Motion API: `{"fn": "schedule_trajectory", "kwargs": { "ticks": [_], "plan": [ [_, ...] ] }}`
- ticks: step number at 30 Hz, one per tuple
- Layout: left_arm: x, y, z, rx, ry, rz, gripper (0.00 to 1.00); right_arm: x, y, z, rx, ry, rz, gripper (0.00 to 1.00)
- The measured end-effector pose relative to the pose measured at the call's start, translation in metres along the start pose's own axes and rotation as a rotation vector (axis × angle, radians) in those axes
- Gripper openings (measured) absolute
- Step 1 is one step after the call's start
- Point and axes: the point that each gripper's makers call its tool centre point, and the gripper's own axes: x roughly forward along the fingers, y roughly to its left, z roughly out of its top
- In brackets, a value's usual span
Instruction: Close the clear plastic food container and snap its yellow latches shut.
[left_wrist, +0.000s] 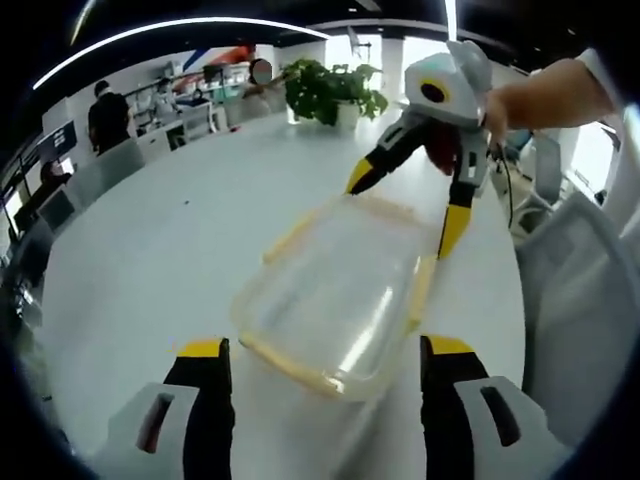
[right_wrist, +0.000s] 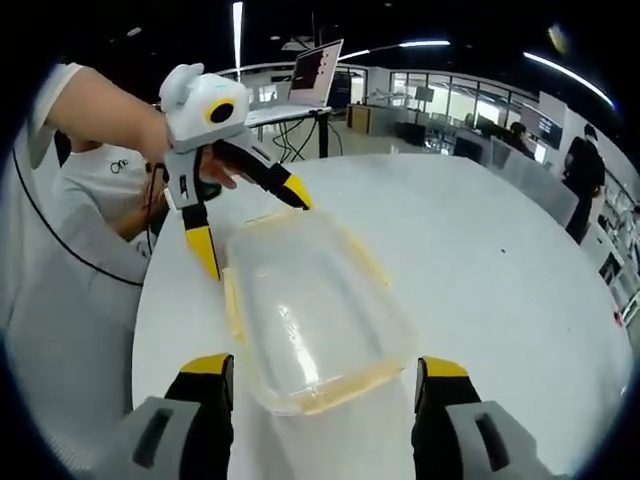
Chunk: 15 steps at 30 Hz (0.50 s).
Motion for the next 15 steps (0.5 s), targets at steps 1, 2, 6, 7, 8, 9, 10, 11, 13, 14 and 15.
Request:
{"fn": "schedule_trajectory", "kwargs": {
  "ticks": [1,2,6,7,8,9,10,11,13,14,15],
  "plan": [
    [-0.001,-0.002,0.002,0.001,-0.004,0.0,0.78,-0.001,0.0,0.001,0.002,-0.006,-0.003,0.8],
    [-0.002,-0.002,0.004,-0.003,-0.016,0.002,0.85,-0.002,-0.002,0.004,0.012,-0.017,-0.021,0.87],
    [-0.003,-0.001,0.009,-0.011,-0.035,0.019,0.98,-0.008,-0.005,0.009,0.034,-0.036,-0.047,0.99],
    [-0.004,-0.001,0.009,-0.012,-0.032,0.021,0.98,-0.009,-0.006,0.008,0.038,-0.032,-0.058,0.99],
    [-0.005,-0.002,0.011,-0.017,-0.033,0.021,0.99,-0.009,-0.006,0.008,0.036,-0.034,-0.061,0.99],
    [-0.006,-0.002,0.012,-0.02,-0.032,0.026,0.99,-0.01,-0.005,0.009,0.04,-0.039,-0.061,0.99],
    [-0.007,-0.002,0.013,-0.025,-0.029,0.027,0.99,-0.011,-0.003,0.01,0.048,-0.046,-0.055,0.99],
    [-0.008,-0.002,0.013,-0.028,-0.03,0.027,0.99,-0.012,-0.002,0.01,0.05,-0.046,-0.055,0.99],
    [-0.011,-0.003,0.016,-0.043,-0.033,0.025,0.99,-0.015,0.001,0.012,0.041,-0.047,-0.06,0.99],
    [-0.013,-0.003,0.017,-0.038,-0.033,0.03,0.99,-0.016,0.003,0.013,0.042,-0.05,-0.058,0.99],
    [-0.015,-0.005,0.018,-0.035,-0.035,0.031,0.99,-0.017,0.005,0.014,0.04,-0.054,-0.059,0.99]
  ]
}}
